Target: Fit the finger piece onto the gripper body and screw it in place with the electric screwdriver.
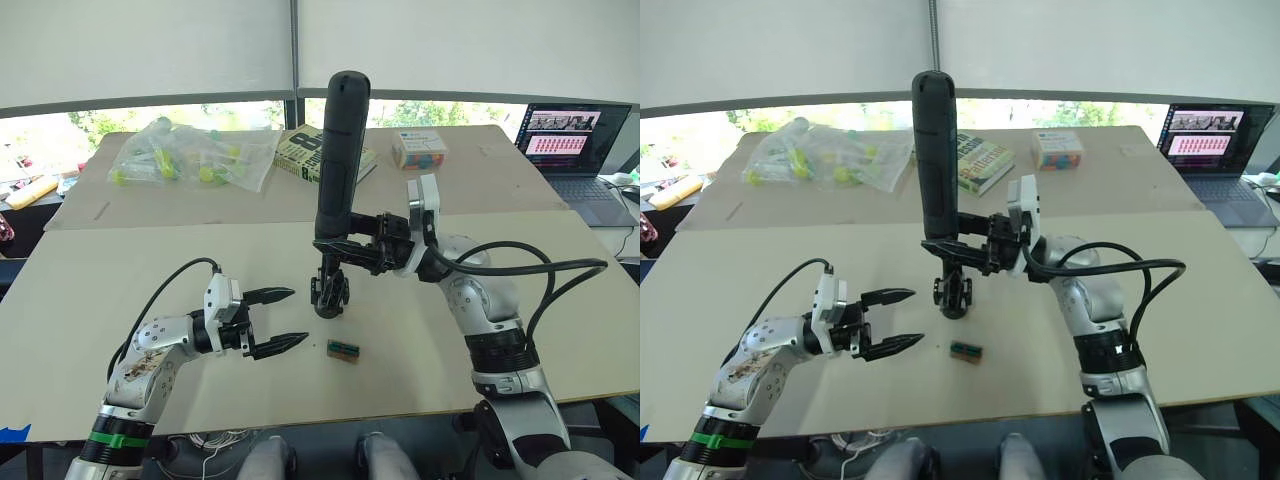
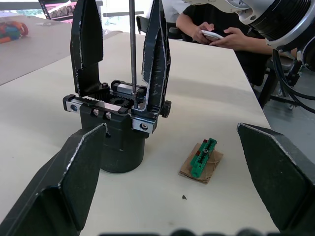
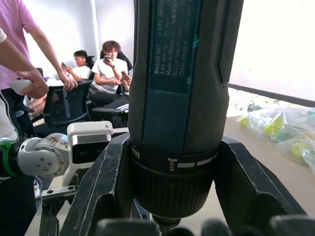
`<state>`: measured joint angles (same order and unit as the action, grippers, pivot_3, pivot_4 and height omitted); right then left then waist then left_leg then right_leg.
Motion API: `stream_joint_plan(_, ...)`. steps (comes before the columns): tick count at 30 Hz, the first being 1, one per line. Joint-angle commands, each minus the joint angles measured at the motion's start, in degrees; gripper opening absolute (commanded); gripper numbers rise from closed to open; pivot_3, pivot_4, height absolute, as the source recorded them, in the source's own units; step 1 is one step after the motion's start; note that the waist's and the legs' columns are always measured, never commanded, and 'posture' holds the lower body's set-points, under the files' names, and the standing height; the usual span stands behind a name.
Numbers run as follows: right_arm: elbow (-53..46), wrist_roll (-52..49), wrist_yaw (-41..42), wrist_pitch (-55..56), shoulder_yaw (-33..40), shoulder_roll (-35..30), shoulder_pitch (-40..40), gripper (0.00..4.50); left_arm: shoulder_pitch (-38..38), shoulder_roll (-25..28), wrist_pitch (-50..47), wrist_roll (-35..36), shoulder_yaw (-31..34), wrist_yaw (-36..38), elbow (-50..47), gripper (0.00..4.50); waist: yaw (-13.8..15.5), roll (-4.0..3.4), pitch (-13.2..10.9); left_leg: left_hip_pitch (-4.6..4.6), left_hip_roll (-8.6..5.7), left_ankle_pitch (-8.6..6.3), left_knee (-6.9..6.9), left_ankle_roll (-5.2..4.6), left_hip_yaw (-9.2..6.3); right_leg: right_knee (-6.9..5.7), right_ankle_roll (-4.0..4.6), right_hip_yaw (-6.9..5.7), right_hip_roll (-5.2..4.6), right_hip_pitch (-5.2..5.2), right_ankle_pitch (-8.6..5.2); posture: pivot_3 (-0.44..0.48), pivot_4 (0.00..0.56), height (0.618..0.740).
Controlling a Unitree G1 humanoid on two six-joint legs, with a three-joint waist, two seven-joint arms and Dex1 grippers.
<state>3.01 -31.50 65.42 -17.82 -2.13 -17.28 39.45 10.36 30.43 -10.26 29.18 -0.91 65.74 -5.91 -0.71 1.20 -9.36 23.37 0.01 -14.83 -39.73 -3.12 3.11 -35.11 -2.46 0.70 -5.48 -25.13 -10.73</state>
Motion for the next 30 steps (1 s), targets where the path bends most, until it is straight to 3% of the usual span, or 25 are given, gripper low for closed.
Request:
stream_joint_plan(1,-1.5,-0.2,0.4,2.4,0.6,0.0,0.3,1.96,-0.4,-0.3,1.1,-0.1,0.2,-0.1,-1.0,4.50,0.0,0.00,0.0,0.00,0.00,0.00,0.00,0.00,0.00,0.00,0.00,0.00,0.00,0.00,0.00,0.000,0.150,0.740)
stream_joint_plan(14,-2.1,0.2,0.7,2.6,0.3,0.3,-0.2,1.96,1.2,-0.6,1.6,-2.5,-0.9,-1.0,1.3,4.50,0.1,0.00,0.0,0.00,0.00,0.00,0.00,0.00,0.00,0.00,0.00,-0.01,0.00,0.00,0.00,0.000,0.150,0.740)
stream_joint_plan(30,-2.9,0.7,0.5,3.4,-0.8,0.5,-1.2,1.96,12.7,-7.0,4.6,-13.3,-7.7,-4.4,19.3,4.50,0.0,0.00,0.0,0.00,-0.03,0.00,-0.01,0.00,0.00,-0.02,-0.01,-0.02,0.05,0.02,0.01,0.000,0.150,0.740)
